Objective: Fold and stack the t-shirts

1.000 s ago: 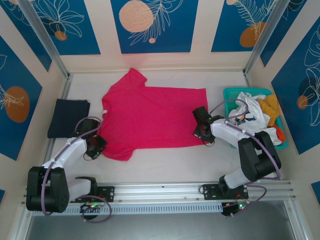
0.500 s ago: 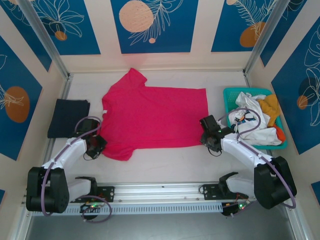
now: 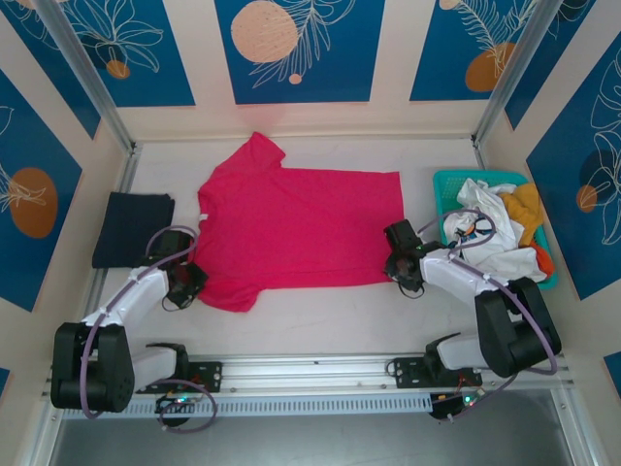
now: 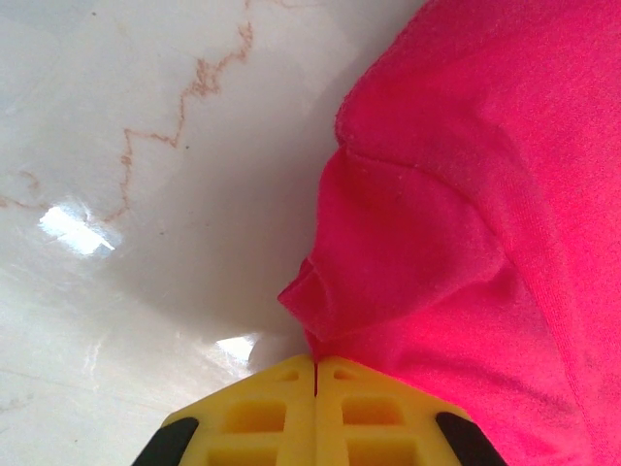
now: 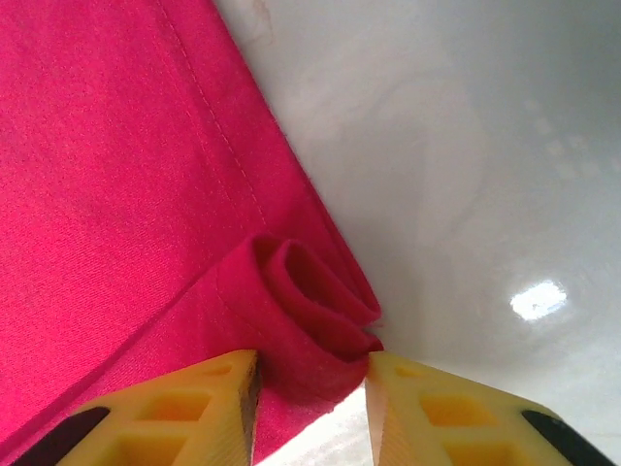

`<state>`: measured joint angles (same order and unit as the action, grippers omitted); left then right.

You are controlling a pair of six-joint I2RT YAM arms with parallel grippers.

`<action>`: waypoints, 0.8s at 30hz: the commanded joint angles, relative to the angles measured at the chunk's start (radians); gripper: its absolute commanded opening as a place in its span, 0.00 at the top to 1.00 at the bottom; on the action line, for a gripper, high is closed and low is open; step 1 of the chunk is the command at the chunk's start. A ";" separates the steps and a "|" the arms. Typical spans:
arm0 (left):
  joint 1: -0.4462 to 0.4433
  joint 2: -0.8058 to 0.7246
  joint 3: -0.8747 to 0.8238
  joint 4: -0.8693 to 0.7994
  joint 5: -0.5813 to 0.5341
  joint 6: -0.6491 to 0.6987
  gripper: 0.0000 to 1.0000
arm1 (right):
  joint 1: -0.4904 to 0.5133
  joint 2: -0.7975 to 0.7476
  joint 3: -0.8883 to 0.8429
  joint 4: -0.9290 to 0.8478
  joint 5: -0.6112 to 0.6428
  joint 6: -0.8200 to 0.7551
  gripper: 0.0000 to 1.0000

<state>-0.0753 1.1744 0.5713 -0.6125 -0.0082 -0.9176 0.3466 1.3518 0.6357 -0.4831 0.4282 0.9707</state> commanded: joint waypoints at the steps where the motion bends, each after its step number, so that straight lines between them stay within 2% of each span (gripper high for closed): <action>1: -0.007 -0.013 0.002 -0.005 -0.005 0.007 1.00 | -0.008 0.011 0.005 0.013 -0.022 0.005 0.77; 3: -0.007 -0.019 0.005 -0.009 -0.007 0.006 1.00 | -0.008 -0.002 -0.015 0.024 -0.025 0.006 0.85; 5: -0.006 -0.026 0.005 -0.013 -0.008 0.007 1.00 | -0.009 -0.022 -0.026 0.013 -0.023 0.007 1.00; 10: -0.006 -0.053 0.007 -0.038 -0.022 0.008 1.00 | 0.002 -0.129 -0.063 -0.042 0.003 0.019 1.00; 24: -0.006 -0.117 0.097 -0.158 -0.044 0.019 1.00 | 0.025 -0.624 -0.234 -0.176 0.041 0.074 1.00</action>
<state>-0.0753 1.0767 0.6250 -0.7006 -0.0208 -0.9138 0.3676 0.7948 0.4324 -0.5957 0.4397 1.0264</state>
